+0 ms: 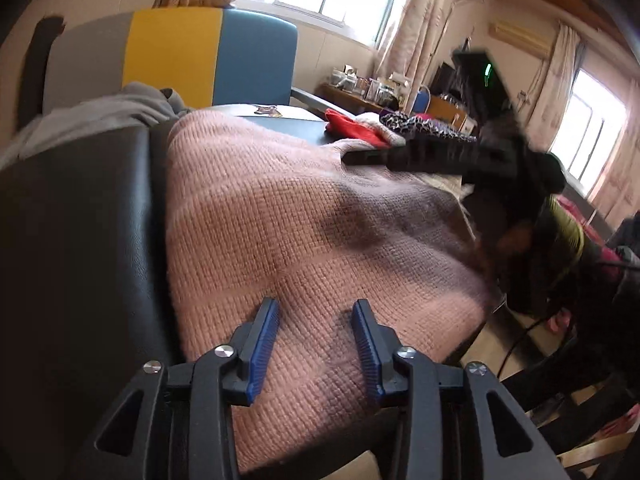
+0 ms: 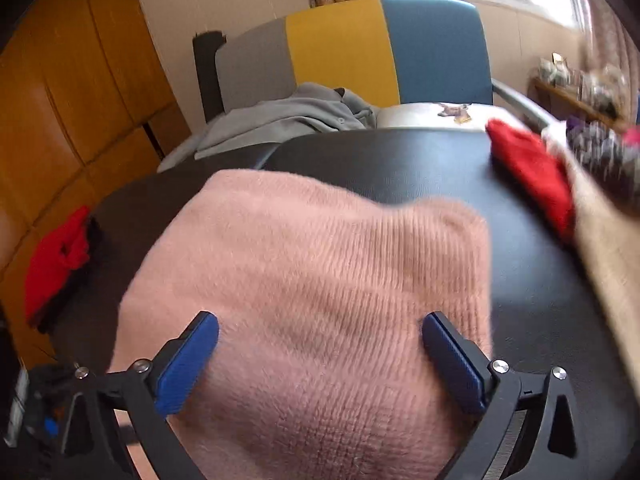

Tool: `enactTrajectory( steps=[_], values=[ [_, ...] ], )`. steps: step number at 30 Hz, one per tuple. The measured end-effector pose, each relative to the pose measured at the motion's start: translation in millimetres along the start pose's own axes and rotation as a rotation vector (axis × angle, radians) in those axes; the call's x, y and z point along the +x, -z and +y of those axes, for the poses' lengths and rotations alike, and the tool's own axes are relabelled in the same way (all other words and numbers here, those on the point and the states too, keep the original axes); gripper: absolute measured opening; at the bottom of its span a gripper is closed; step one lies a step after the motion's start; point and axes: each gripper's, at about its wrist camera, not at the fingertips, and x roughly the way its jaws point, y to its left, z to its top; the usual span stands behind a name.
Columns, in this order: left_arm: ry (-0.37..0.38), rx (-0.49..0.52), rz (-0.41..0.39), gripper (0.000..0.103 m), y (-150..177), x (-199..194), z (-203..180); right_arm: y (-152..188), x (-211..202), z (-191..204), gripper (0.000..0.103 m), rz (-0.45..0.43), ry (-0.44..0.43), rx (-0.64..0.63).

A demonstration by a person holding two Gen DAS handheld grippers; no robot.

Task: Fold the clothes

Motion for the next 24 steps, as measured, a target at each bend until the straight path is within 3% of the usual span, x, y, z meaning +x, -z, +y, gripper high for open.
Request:
enactTrajectory(
  steps=[3,7,8,11,18,24],
  values=[
    [-0.008,0.008,0.008,0.040,0,2,-1,-28,1,30,0.103,-0.004,-0.042,-0.114],
    [-0.041,0.031,0.012,0.040,3,5,-7,-36,58,50,0.103,0.130,-0.077,-0.243],
    [-0.039,0.023,0.011,0.040,3,5,-6,-29,78,46,0.103,0.183,-0.070,-0.245],
    [-0.029,-0.003,0.006,0.041,4,7,-2,-19,91,9,0.103,0.125,-0.229,-0.077],
    [-0.020,-0.057,-0.018,0.041,-4,-4,3,-20,92,9,0.103,0.109,-0.236,-0.080],
    [-0.037,-0.154,-0.120,0.046,-34,-40,39,-24,74,6,0.103,0.099,-0.263,-0.036]
  ],
)
